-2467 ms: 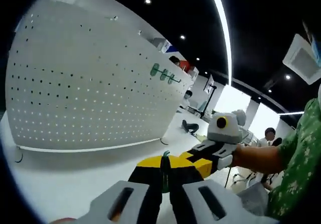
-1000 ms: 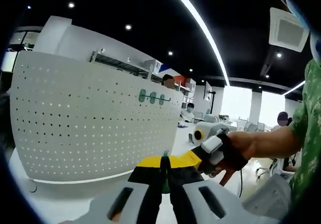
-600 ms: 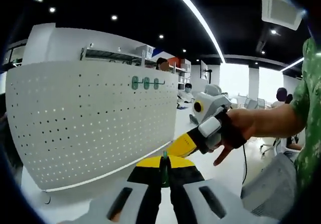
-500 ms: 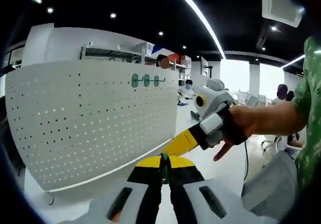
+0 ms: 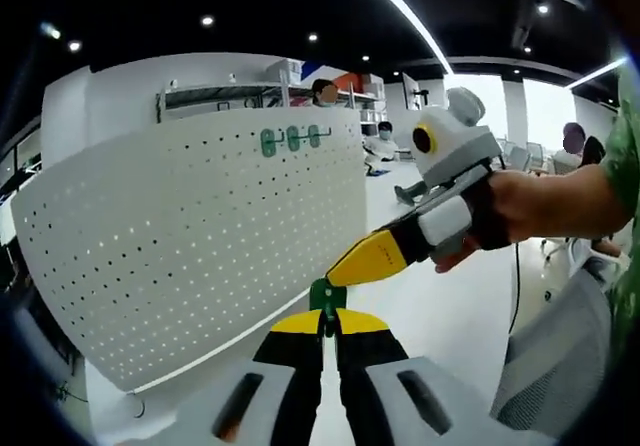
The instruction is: Insert the hook assembly into the mounting plate slot until the hook locks in place.
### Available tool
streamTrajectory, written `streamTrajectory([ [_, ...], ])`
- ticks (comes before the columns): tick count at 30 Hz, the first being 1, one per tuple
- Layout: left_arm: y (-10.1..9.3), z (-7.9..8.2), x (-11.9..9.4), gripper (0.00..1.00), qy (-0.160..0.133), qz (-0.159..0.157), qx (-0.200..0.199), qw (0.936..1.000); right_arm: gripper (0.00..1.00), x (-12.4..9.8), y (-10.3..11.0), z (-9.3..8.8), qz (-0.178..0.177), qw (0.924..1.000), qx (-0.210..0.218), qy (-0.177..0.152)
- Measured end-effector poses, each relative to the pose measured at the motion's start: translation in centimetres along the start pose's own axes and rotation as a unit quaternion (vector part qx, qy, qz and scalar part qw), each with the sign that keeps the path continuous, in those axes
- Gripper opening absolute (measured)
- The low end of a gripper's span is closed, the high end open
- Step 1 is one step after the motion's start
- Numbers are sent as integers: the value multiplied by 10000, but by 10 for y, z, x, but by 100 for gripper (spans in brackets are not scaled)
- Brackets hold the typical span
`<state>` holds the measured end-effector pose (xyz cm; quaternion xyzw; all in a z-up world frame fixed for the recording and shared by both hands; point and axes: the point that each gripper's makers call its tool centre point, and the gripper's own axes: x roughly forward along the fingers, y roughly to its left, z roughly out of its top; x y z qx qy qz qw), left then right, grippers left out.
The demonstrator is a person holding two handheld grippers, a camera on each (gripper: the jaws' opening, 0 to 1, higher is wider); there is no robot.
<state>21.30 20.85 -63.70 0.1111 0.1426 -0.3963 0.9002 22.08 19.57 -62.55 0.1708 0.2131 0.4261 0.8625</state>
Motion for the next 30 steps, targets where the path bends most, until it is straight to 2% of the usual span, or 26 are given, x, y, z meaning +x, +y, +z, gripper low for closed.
streamTrajectory([
  [6,2,0,2,4,-32,89,26,10000,0,-2,1,3,1,10000,-47,-31],
  [10,3,-1,2,4,-41,144,95,9998,0,-3,5,8,113,9998,85,-114],
  [12,4,2,2,4,-179,154,83,9997,0,-4,3,8,60,9999,68,-85],
  [16,4,2,3,3,-278,110,59,9995,0,-3,0,6,23,10000,28,-47],
  [21,3,-1,5,3,-207,147,174,9995,0,-7,-3,10,-55,9998,-60,-156],
  [25,4,1,4,3,-221,171,182,9994,0,-7,-7,7,-138,9996,-233,-49],
  [28,4,0,3,3,-185,168,206,9995,6,-5,-3,5,-32,9998,-174,-28],
  [30,3,1,3,3,-207,140,188,9995,6,-3,-4,1,-102,9994,-339,64],
])
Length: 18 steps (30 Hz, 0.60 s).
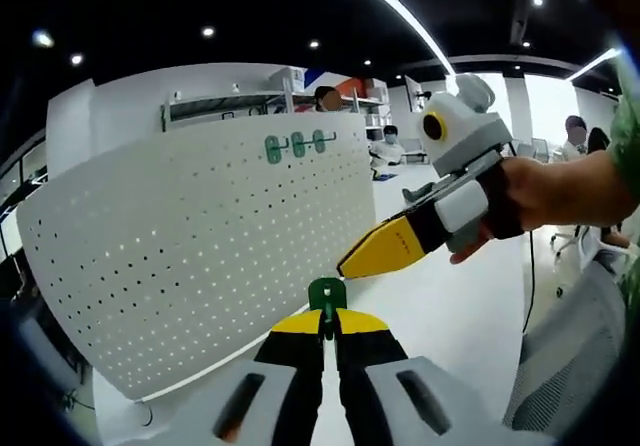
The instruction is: Insert the hook assembly into the mounting plate slot until the hook locks in place.
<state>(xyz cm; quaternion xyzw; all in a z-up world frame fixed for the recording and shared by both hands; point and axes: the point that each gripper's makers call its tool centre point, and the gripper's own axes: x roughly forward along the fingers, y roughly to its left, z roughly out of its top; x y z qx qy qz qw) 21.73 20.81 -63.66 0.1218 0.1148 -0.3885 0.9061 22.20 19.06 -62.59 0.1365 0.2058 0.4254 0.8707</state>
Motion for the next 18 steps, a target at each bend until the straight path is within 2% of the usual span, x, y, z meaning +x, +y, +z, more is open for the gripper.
streamTrajectory([
  [3,-3,4,-2,3,-53,-39,27,10000,5,2,0,-3,-29,9999,-85,53],
  [6,-6,7,-2,3,-94,-66,52,9999,0,2,-1,-2,-64,9998,-189,39],
  [9,-4,7,-2,3,-72,-19,126,9999,0,2,0,-1,-69,9998,-156,53],
  [13,-2,9,-3,4,-136,45,14,9999,0,2,1,1,-91,9998,-177,23],
  [18,1,12,-2,5,-212,234,116,9994,0,2,1,5,-82,9999,-67,-39],
])
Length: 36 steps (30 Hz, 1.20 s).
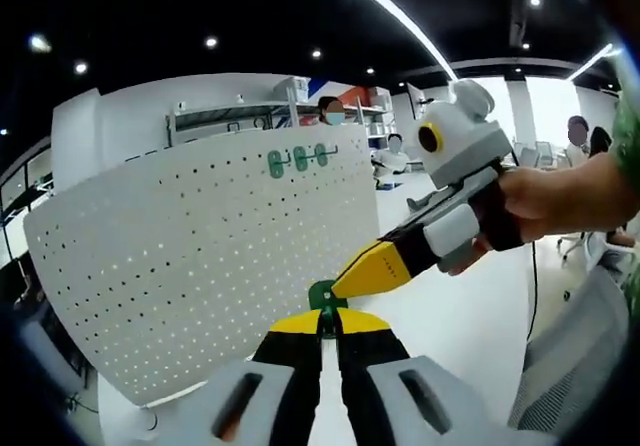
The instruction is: Insert the hook assembly into the mounting plate slot until the hook locks in place.
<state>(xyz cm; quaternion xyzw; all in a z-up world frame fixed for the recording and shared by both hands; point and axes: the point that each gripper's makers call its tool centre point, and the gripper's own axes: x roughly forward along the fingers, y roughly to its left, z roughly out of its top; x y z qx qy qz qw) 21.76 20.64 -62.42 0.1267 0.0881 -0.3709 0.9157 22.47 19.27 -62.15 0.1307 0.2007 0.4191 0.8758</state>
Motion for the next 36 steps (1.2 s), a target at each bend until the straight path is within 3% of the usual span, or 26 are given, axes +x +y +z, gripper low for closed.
streamTrajectory([
  [8,1,5,1,5,-132,170,98,9997,0,0,4,3,36,10000,15,-28],
  [21,1,6,2,3,-207,139,34,9997,0,-1,8,5,81,9999,-62,-46],
  [36,0,6,1,2,-295,272,23,9992,0,-1,10,5,-38,9985,-545,47],
])
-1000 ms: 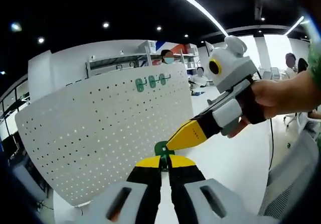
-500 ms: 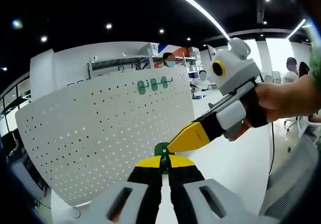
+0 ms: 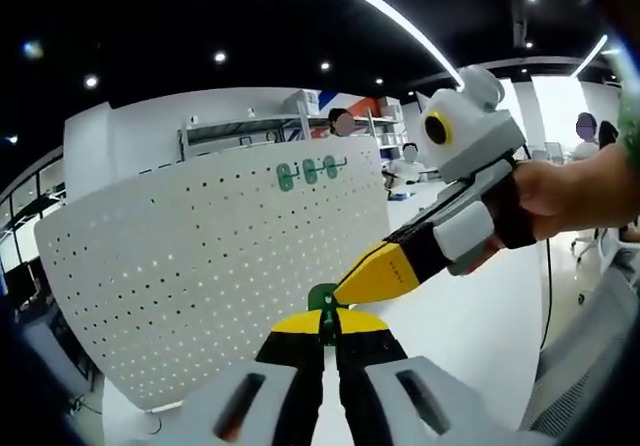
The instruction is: Insert the hook assembly into the mounting plate slot until the hook locks in place.
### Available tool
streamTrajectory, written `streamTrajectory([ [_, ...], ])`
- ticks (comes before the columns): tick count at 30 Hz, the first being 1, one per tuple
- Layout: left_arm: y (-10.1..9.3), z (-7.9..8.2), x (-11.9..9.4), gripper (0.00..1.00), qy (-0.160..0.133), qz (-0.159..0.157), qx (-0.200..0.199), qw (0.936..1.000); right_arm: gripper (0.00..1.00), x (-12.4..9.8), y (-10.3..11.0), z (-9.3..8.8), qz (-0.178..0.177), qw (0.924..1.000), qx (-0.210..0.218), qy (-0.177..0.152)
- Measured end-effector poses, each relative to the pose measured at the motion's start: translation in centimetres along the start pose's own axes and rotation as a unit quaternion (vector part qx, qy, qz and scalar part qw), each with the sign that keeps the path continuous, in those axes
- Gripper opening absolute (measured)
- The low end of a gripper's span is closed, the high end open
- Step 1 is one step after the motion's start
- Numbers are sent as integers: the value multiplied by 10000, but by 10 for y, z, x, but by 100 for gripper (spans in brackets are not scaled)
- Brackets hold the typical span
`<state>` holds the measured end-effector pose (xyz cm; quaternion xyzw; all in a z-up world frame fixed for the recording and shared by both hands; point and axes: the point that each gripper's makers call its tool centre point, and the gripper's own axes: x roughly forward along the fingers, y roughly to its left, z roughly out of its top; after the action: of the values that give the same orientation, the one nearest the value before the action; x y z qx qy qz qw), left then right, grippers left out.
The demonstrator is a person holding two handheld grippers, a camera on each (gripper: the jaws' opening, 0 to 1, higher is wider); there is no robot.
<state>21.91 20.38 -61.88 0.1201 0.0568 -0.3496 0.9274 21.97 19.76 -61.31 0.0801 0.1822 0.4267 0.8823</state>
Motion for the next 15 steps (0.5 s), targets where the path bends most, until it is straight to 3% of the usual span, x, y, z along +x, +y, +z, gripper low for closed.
streamTrajectory([
  [2,0,0,-1,2,5,3,-42,10000,0,0,0,0,18,10000,1,13],
  [15,4,1,-3,2,-1,20,-211,9998,29,-15,-12,5,-380,9983,-399,-212],
])
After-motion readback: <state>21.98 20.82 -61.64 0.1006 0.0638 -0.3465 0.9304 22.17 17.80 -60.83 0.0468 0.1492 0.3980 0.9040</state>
